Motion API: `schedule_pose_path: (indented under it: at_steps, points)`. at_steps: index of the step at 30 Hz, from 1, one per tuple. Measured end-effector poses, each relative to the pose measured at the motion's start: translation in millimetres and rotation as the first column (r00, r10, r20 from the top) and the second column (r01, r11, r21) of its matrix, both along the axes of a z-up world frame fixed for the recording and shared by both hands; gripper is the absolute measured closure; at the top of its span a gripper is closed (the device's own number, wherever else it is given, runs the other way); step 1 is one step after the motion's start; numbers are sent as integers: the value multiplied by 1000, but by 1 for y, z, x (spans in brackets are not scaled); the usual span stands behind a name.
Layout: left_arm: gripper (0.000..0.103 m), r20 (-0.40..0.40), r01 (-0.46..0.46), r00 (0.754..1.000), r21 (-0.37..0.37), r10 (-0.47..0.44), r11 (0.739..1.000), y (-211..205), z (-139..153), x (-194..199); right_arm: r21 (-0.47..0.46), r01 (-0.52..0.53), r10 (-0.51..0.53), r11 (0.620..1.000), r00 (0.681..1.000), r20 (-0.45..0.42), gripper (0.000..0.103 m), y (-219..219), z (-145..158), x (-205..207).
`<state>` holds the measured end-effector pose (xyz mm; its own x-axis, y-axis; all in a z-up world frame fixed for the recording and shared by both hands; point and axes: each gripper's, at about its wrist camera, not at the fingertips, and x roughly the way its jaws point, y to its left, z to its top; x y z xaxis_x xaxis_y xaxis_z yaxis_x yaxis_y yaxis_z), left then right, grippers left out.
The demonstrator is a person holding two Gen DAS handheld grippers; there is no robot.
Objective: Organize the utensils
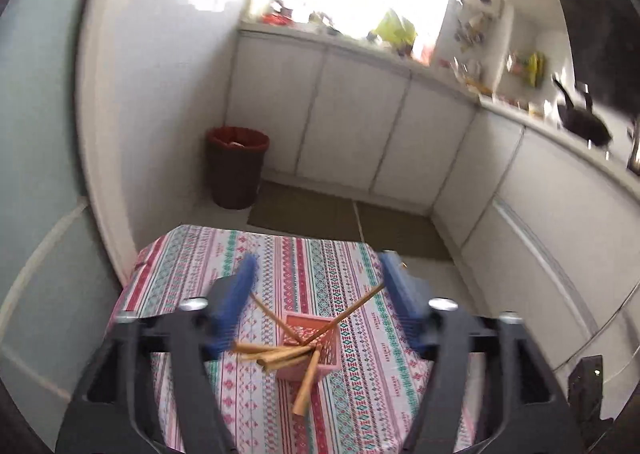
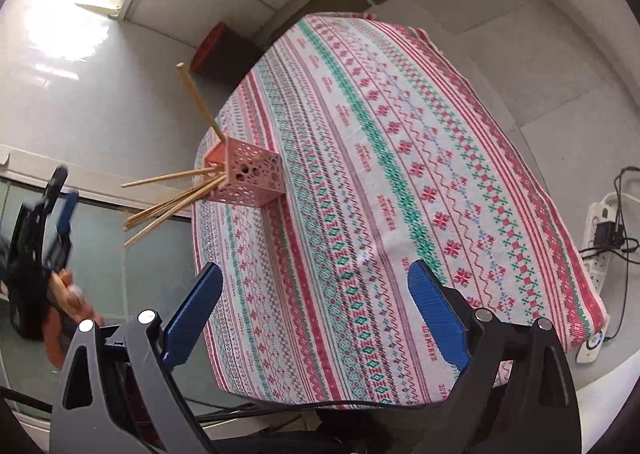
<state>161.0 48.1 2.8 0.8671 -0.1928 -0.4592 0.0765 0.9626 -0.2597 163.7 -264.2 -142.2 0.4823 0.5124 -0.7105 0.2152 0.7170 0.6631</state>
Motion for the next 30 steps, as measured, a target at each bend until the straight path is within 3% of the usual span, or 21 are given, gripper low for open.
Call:
schedule_pose_path:
  at_steps: [3,5,9,12,13,14,18,20,24,30]
  points:
    - [22,-9,-12,1000,-27,12,1000,10,0,-23,-72,-3,12,997,993,121,12,18,28,-10]
    - [7,-26,-29,999,-9,28,1000,10,0,-38,-157,-1,35,988,975,219,12,34,52,-20]
    - [7,21,-68,998,103,66,992,-6,13,-72,-309,81,62,948,902,427,11,63,103,-55]
    - [7,136,-122,986,189,97,974,-21,30,-98,-365,228,5,903,842,540,7,70,131,-85]
    - [7,180,-154,977,208,117,966,-26,37,-109,-374,255,-6,892,833,553,7,70,137,-91]
    - [7,176,-162,977,219,125,962,-31,42,-117,-379,268,-15,886,832,555,7,69,142,-95]
    - [7,97,-75,994,172,59,982,-36,50,-128,-382,294,-51,876,845,532,7,60,158,-104]
    - [7,79,-109,992,193,95,975,-43,47,-132,-423,296,-52,856,864,500,7,62,164,-107]
    - [7,47,-137,990,229,130,964,-54,40,-135,-485,352,-61,801,853,518,7,65,170,-124]
    - [7,68,-182,983,236,171,955,-54,43,-140,-507,369,-85,779,863,498,7,61,169,-122]
